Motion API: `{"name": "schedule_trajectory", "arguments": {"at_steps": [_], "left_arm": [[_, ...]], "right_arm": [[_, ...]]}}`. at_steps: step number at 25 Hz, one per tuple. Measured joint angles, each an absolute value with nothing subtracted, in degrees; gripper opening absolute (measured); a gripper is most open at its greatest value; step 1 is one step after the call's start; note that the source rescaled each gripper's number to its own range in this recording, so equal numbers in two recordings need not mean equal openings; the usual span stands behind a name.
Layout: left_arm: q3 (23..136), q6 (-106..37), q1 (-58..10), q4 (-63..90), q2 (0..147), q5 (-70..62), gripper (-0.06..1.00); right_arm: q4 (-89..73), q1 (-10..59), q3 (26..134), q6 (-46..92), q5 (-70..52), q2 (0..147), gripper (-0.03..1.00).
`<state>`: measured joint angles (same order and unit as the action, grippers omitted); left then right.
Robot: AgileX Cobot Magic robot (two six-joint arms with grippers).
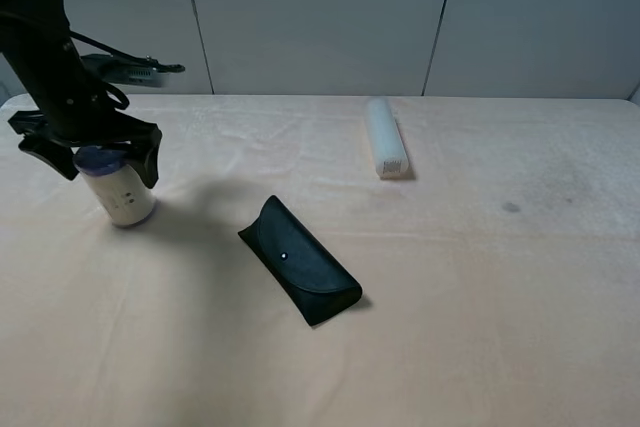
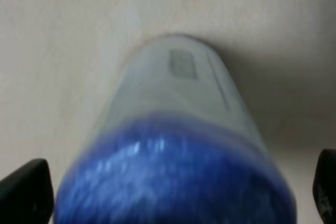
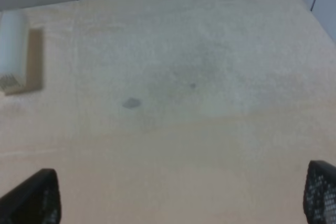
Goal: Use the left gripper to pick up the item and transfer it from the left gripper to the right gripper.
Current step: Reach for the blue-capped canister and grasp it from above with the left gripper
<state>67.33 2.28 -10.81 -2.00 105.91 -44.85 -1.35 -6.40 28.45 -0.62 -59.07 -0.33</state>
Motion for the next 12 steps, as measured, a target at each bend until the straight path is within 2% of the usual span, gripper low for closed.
{"name": "schedule_trajectory", "arguments": {"at_steps": [2,4,6,8,12], "left_arm": [[67.3,2.3,-10.8,-1.9,106.0,-43.2,0.93],[67.3,2.1,-10.8,-1.9,106.0,-42.0,0.77],[67.3,2.0,-10.8,-1.9,106.0,-41.3,0.47],[67.3,2.0,-10.8,-2.1,106.0,-41.5,0.0],[67.3,1.8,-10.8,-1.5,106.0,-41.8,0.0]], "right_arm": [[-1.3,-6.4,28.5,-0.6,-59.1,-0.3,1.0],[-1.3,-6.4,28.5,-0.6,-59.1,-0.3,1.0],[-1.3,-6.4,28.5,-0.6,-59.1,-0.3,1.0],[-1.3,-6.4,28.5,-0.6,-59.1,-0.3,1.0],[-1.3,-6.4,28.5,-0.6,-59.1,-0.3,1.0]]}}
